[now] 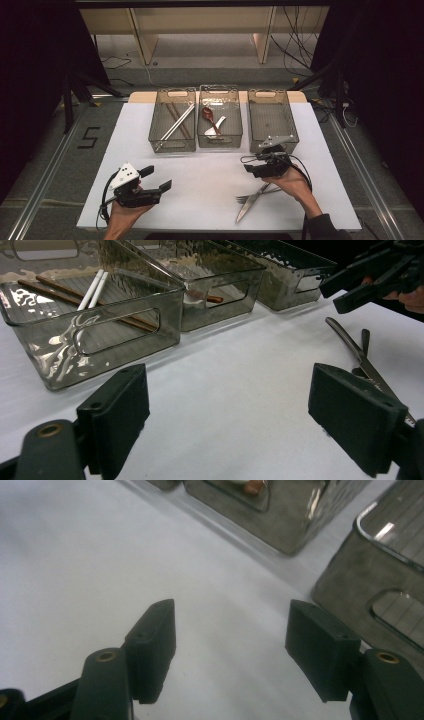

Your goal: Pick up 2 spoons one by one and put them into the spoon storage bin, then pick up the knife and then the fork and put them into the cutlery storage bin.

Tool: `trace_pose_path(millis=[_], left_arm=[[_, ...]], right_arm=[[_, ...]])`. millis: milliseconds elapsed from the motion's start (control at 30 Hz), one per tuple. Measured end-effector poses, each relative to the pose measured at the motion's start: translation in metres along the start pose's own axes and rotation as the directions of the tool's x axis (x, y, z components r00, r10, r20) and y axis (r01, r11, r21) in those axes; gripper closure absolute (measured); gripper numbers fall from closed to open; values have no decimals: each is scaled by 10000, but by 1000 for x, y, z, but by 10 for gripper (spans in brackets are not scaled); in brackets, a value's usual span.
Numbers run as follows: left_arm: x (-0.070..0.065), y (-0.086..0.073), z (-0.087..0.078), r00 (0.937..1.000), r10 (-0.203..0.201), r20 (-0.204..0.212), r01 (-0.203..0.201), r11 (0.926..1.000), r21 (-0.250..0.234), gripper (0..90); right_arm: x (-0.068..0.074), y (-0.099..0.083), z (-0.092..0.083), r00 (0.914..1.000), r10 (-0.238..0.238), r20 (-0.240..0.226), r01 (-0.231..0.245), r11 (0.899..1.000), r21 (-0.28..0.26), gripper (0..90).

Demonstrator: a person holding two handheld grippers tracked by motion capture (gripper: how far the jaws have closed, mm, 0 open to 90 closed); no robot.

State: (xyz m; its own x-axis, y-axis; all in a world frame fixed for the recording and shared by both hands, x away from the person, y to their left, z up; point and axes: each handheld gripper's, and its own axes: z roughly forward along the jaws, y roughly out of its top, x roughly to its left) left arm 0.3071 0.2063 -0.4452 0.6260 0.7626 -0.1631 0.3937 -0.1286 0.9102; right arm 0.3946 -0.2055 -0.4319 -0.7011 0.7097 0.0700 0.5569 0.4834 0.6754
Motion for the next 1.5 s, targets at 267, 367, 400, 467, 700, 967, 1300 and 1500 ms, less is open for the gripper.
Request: trace_pose_path(millis=[267,367,400,467,700,967,1300,1500], left_arm=[[0,0,0,10000,33,56,-33,10000,10,161],[-1,0,-1,10000,24,40,-24,10000,-4,161],[-1,-1,-1,10000,22,31,-22,10000,-26,161],[-1,0,-2,10000,38,23,-38,10000,-43,161],[-1,0,-1,10000,21,39,-21,10000,-11,161],[-2,-1,-2,10000,48,9,-48,10000,-29,161],[-3,0,-1,9998,159,116,-160,9998,69,161],[-2,-1,-2,9999,125,88,-126,9999,18,161]], right_arm=[[1,-9,2,10000,42,39,-43,9998,185,374],[1,-13,4,9999,103,47,-104,9995,286,375],[1,-15,4,9999,128,69,-130,9994,313,374],[1,-17,4,9999,140,80,-143,9991,391,374],[-3,-24,6,9996,204,184,-215,9981,584,377],[-8,-28,11,9992,201,346,-234,9949,985,567],[-13,-36,13,9981,133,597,-227,9867,1607,845],[-12,-38,17,9972,-106,742,-43,9803,1975,900]])
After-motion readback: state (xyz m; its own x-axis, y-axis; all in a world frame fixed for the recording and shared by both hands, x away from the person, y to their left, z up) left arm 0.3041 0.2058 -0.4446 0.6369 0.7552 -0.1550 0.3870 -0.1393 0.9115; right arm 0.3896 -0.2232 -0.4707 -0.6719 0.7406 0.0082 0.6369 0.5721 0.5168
